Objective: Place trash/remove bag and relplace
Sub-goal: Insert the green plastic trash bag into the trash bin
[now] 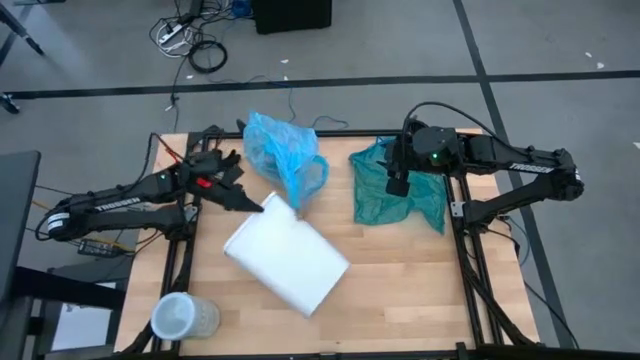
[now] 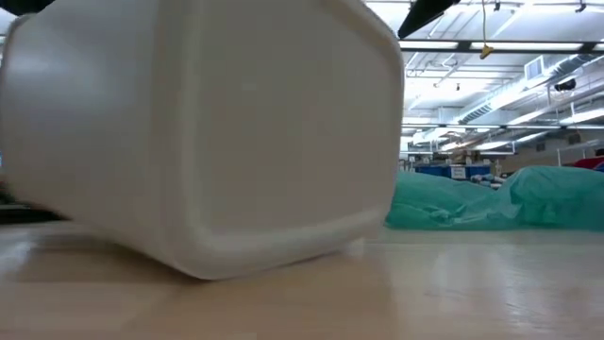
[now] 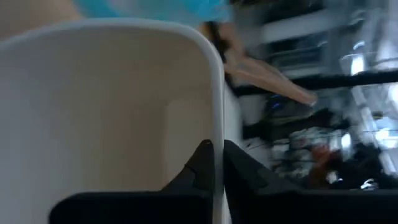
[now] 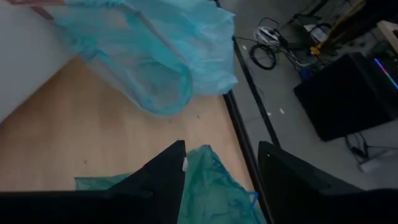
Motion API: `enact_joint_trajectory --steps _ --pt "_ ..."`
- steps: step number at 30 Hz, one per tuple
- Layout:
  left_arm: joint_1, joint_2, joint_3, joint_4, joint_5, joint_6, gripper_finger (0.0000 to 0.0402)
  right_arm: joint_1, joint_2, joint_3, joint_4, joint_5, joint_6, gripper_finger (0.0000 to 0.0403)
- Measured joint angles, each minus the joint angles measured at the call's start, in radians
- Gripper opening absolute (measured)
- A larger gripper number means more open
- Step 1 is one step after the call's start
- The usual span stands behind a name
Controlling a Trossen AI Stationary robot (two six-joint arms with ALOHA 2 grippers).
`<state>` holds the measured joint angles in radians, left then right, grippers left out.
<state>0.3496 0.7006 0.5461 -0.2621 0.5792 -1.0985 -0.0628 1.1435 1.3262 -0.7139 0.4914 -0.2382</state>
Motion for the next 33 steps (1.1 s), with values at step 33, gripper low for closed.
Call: enact_joint_trajectory --steps 33 --pt "-0.387 0.699 1.234 -1.020 -0.443 0.501 0.0017 -0.001 0.000 0.000 0.005 0.020 0.021 0.0153"
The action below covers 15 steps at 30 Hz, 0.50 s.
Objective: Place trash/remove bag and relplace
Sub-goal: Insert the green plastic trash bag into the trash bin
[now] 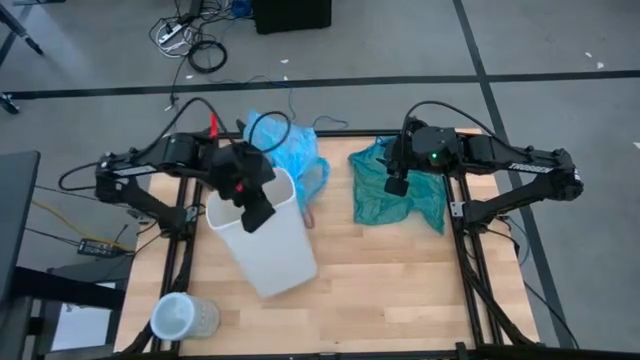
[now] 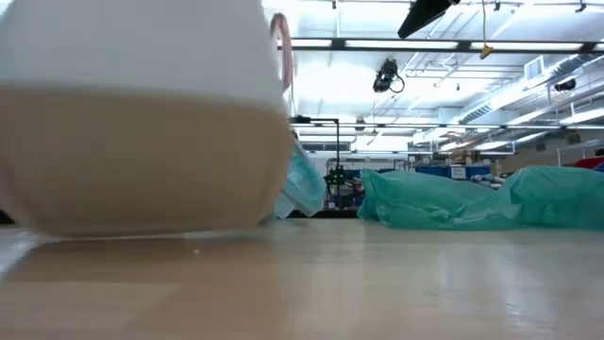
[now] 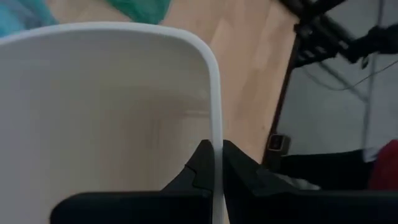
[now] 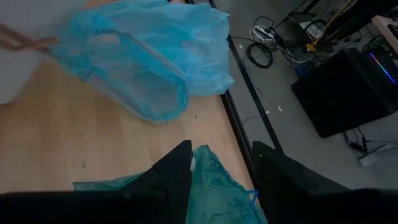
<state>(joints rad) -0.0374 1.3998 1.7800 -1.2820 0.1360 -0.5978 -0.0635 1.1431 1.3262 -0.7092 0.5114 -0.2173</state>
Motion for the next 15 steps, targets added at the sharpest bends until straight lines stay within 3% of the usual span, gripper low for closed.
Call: enact_joint_trajectory --steps 8,15 --pt "-0.085 0.151 0.276 -0.180 -0.241 0.008 0.0017 0.000 0.000 0.000 -0.004 0.000 0.042 0.0153" --pt "-0.173 0.242 0.309 -0.261 -0.217 -0.021 0.0017 0.000 0.000 0.000 -0.003 -0.005 0.043 0.0148"
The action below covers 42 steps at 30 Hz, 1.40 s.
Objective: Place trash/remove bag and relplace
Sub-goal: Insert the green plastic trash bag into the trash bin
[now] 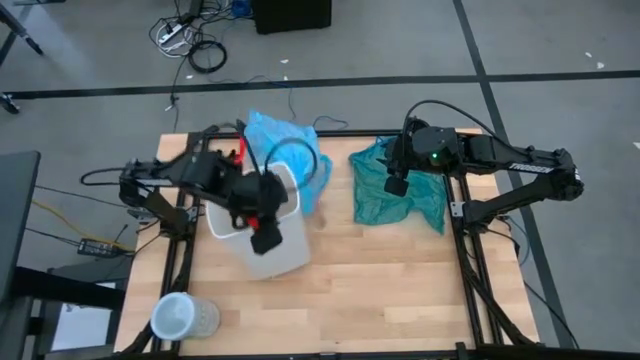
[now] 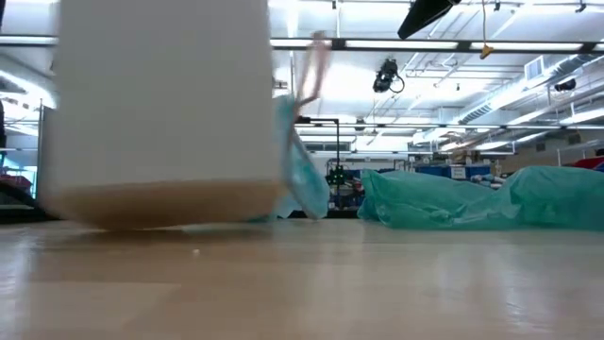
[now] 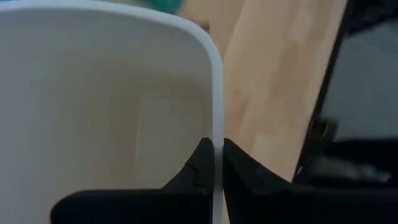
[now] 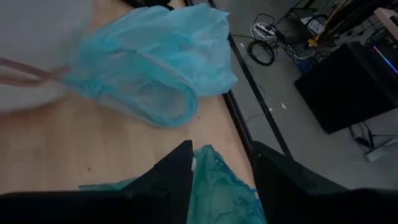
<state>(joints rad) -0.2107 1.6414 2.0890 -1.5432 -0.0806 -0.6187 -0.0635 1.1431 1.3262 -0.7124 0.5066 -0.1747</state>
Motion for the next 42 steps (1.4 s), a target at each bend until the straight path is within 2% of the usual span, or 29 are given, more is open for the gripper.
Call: enact_joint_trajectory --steps 7,13,21,24,30,42 --pt "-0.077 0.110 -0.006 -0.016 -0.064 -0.011 0.0017 0.000 0.000 0.000 0.000 -0.003 -0.001 0.0147" --pt "-0.118 0.152 0.004 0.069 -0.031 -0.001 0.0029 -0.023 0.000 0.000 0.001 -0.003 -0.002 0.0147" --pt "-0.134 0.153 0.189 0.089 -0.005 0.021 0.0017 -0.049 0.000 0.000 0.011 -0.003 -0.001 0.0144" --pt "-0.130 0.153 0.219 0.081 -0.062 0.030 0.0017 -0.051 0.000 0.000 0.017 -0.011 0.009 0.0144" --pt "-0.131 0.166 0.200 0.069 -0.131 0.039 0.0017 -0.051 0.000 0.000 0.022 -0.026 0.024 0.0142" --pt "-0.142 0.214 0.207 0.065 -0.206 0.142 0.0017 -0.051 0.000 0.000 0.023 -0.038 0.027 0.0141"
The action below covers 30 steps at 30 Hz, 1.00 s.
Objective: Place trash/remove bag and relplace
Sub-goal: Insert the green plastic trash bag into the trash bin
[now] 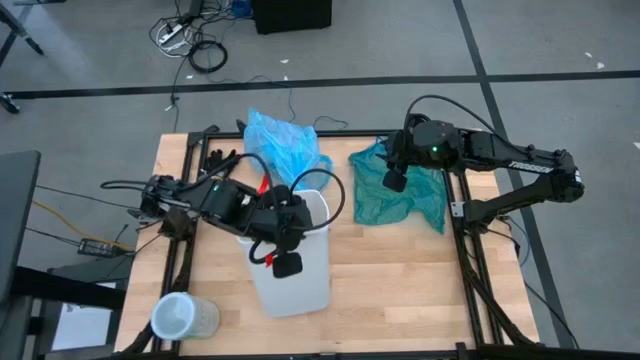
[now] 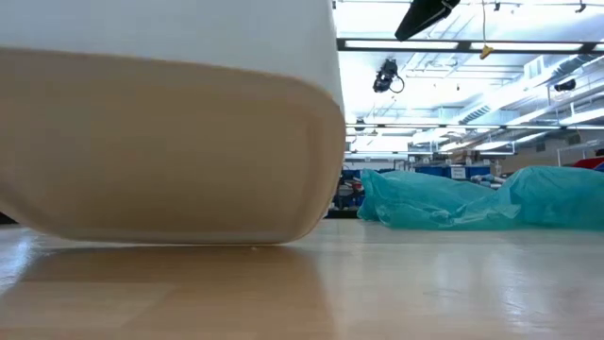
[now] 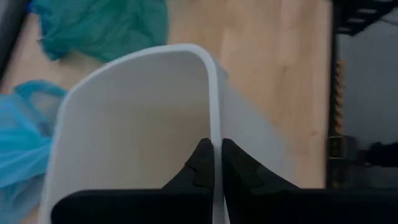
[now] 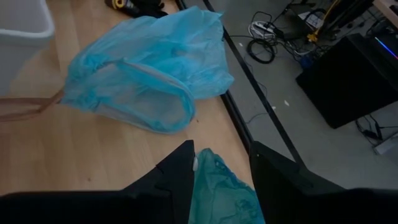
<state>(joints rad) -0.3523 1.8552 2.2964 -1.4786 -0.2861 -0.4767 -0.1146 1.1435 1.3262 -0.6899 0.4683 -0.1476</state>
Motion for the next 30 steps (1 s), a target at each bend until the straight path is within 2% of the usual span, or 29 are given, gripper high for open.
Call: enact_joint_trajectory --steps 6,19,30 --pt "0.004 0.006 0.025 -0.023 -0.050 0.007 0.0017 0.000 0.000 0.000 0.000 0.000 0.017 0.0139" --pt "0.032 0.006 0.057 -0.100 -0.245 0.111 0.0016 -0.006 0.000 0.000 0.000 0.000 0.032 0.0137" --pt "0.030 0.009 0.055 -0.058 -0.181 0.105 0.0016 -0.007 0.000 0.000 0.000 0.000 0.051 0.0138"
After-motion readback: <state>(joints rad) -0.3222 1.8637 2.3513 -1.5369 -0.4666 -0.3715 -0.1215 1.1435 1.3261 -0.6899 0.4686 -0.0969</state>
